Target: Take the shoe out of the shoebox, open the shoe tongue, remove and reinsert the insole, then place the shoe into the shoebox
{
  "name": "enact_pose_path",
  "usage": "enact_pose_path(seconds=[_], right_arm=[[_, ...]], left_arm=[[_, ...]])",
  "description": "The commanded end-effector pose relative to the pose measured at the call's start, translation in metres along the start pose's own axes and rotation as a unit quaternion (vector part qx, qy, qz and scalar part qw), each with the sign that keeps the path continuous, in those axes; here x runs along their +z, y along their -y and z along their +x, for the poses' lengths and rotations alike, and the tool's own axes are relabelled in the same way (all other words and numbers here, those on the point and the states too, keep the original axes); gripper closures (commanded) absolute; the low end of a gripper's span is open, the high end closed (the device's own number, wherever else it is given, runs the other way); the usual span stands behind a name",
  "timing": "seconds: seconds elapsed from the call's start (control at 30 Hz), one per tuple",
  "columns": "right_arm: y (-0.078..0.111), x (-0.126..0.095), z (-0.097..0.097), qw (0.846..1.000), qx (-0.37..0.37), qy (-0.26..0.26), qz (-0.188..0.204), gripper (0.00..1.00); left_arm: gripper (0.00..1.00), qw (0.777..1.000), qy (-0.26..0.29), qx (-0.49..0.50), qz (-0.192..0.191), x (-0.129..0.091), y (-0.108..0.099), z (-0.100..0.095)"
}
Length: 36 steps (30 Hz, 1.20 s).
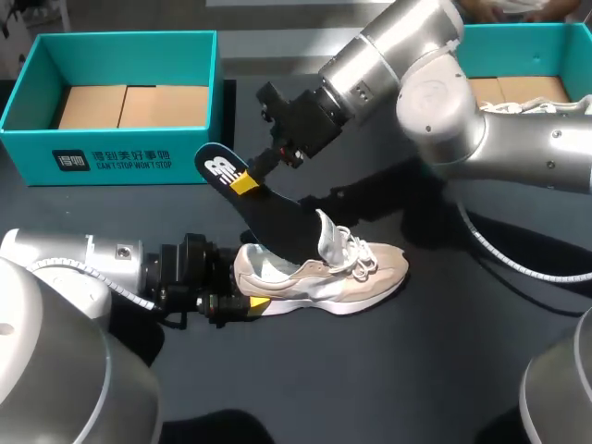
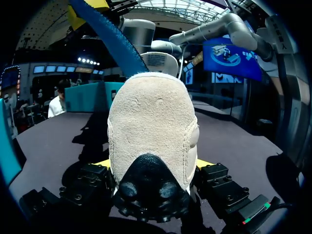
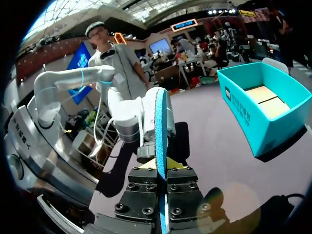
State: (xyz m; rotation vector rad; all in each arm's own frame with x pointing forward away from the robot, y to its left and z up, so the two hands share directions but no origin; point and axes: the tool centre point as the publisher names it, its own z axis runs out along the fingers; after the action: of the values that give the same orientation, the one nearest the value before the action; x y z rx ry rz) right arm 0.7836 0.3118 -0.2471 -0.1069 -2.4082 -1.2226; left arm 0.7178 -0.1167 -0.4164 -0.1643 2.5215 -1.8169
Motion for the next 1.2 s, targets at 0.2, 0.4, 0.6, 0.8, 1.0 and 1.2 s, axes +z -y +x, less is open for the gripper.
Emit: enact_pose_path(seconds=[0.2,0.4,0.6,0.8,1.0,1.2], right_arm=[[0.007,-0.001,0.013,1.000,0.000,0.026,-0.012,1.00],[-0.026,-0.027,0.017,0.996,0.001,0.039,-0.083,1.00],[-0.070,-0.051,0.034,0.983,0.005,0.014,-0.181,1.00],[-0.110,-0.078,0.054,0.980,0.008,-0.005,-0.201,1.00],[-0.129,-0.099,0.080,0.982,0.024,-0.024,-0.186,1.00],[-0.113,-0.113,0.123,0.974,0.062,-0.004,-0.219,1.00]], left_arm=[[1.00,1.000,0.002,-0.001,-0.001,0.003,-0.004,0.001],[1.00,1.000,0.002,-0.001,-0.001,0.003,-0.004,0.001],[1.00,1.000,0.002,-0.001,-0.001,0.003,-0.004,0.001],[1.00,1.000,0.002,-0.001,-0.001,0.003,-0.004,0.001],[1.00,1.000,0.002,-0.001,-0.001,0.003,-0.004,0.001],[1.00,1.000,0.002,-0.001,-0.001,0.003,-0.004,0.001]])
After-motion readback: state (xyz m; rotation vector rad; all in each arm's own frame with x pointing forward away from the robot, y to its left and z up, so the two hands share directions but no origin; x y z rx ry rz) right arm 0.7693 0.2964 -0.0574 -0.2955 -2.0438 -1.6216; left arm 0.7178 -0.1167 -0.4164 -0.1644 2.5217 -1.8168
